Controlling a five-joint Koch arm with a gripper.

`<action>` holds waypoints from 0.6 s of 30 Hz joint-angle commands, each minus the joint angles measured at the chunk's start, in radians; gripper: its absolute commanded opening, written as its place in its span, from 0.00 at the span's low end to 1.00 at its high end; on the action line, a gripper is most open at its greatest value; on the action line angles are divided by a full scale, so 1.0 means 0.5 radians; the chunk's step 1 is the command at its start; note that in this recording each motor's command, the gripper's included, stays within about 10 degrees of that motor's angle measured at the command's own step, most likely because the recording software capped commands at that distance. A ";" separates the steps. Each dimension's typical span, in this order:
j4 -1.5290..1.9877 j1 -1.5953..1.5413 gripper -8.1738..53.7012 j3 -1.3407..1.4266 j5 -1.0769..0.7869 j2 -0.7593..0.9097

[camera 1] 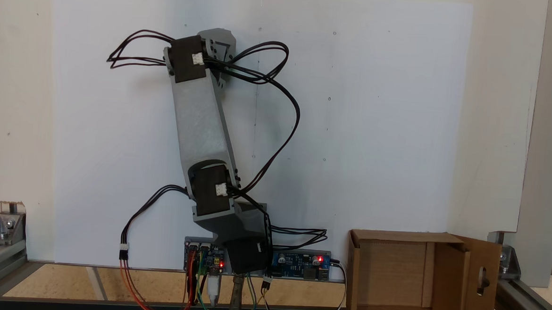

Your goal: Grasp a green dice and put it in the bin.

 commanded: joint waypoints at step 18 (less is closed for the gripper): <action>-0.046 0.061 0.32 0.025 0.034 0.015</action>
